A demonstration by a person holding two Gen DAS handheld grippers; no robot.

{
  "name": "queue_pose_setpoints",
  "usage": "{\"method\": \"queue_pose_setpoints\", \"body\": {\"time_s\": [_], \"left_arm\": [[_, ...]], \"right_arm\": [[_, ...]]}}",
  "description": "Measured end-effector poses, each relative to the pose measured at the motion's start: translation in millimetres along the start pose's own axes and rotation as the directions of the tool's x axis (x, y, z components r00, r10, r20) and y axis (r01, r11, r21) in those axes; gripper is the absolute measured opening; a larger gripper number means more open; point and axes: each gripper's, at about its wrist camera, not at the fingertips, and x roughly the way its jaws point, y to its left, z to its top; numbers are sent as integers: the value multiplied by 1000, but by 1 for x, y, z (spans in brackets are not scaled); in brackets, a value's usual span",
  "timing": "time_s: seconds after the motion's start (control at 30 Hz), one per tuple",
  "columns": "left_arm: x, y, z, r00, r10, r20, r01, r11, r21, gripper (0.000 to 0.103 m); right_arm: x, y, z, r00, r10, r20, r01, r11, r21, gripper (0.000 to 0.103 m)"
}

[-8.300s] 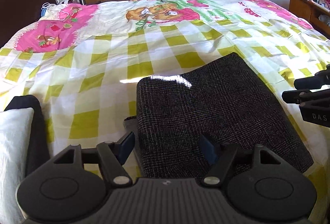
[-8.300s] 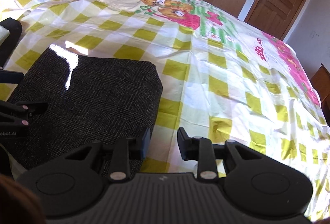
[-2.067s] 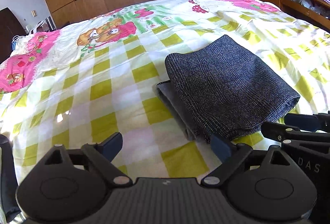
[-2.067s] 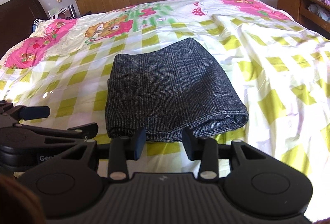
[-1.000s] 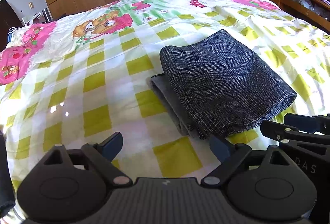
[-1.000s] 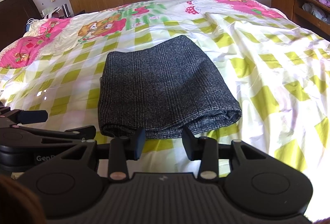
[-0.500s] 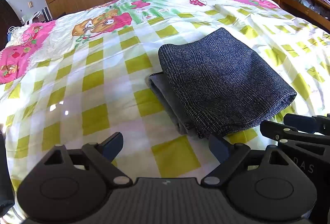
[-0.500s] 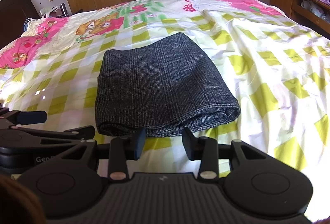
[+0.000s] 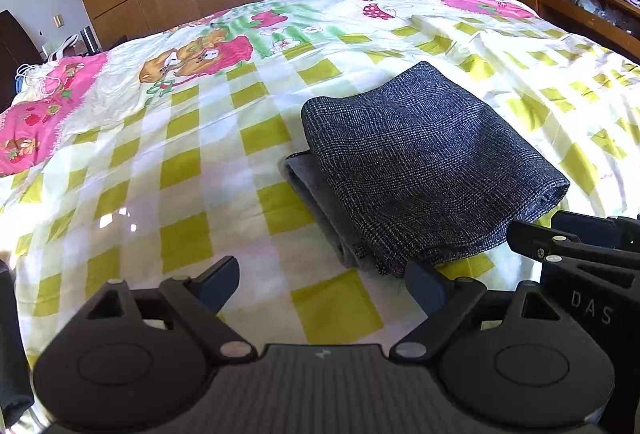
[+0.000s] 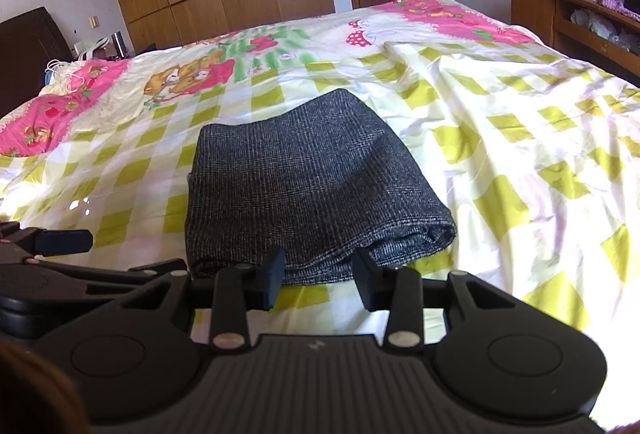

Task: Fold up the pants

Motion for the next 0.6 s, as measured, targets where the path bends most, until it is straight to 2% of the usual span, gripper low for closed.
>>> {"method": "queue_pose_setpoints", "body": {"time_s": [0.6], "left_arm": [[1,4,0,1000,-9,-5,9,1000,-16,100]], "right_arm": [[6,4,-1,999,-15,-34,15,1000,-17,39]]}}
